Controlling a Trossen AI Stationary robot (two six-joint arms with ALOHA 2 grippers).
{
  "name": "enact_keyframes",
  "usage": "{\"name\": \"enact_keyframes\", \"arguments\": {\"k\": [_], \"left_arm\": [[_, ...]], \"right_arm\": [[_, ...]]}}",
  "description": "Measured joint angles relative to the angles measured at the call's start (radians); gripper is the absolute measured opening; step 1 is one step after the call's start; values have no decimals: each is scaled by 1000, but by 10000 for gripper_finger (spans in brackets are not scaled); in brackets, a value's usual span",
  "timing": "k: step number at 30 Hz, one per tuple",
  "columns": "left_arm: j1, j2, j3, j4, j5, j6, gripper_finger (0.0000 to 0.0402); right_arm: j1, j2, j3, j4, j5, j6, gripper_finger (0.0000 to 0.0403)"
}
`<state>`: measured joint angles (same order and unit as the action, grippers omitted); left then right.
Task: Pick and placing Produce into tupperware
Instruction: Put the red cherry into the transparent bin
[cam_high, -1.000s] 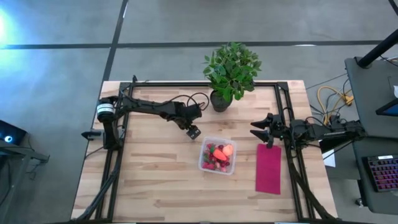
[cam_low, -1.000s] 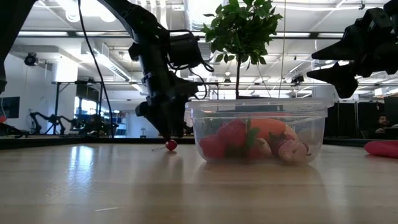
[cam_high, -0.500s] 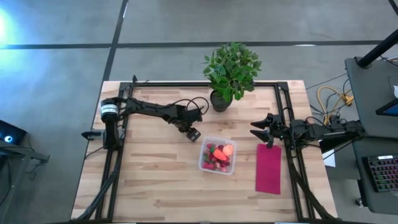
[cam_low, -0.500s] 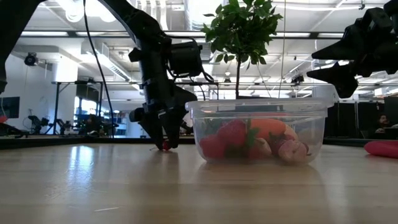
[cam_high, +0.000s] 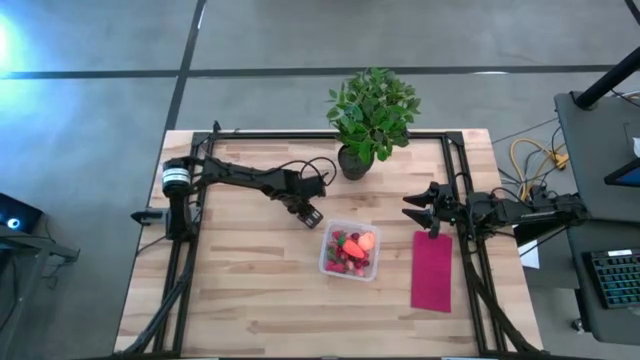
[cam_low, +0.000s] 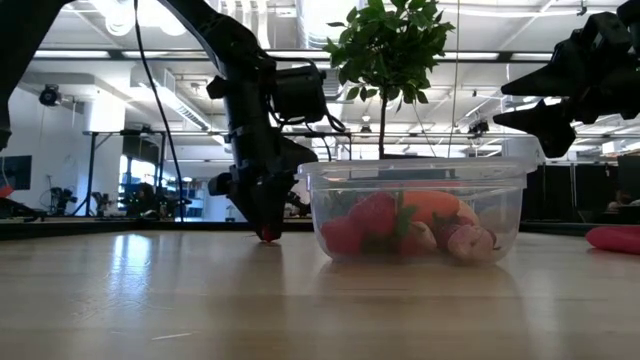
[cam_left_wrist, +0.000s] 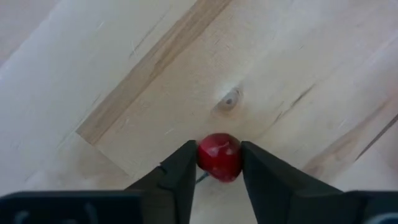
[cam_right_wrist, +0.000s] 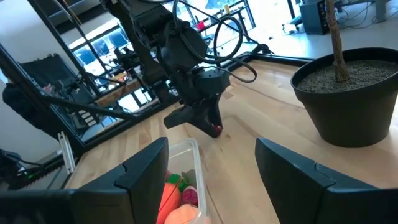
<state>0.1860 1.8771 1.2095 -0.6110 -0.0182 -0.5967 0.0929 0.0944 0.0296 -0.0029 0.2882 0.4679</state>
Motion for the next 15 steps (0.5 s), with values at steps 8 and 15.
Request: {"name": "enact_keyframes", "arguments": {"k": [8, 15], "left_arm": [[-11, 0, 31, -9, 5, 10, 78], [-59, -46, 177, 22, 41, 144, 76]], "right_arm": [[0, 0, 0, 0, 0, 0, 233], [0, 0, 0, 0, 0, 0, 233]]}}
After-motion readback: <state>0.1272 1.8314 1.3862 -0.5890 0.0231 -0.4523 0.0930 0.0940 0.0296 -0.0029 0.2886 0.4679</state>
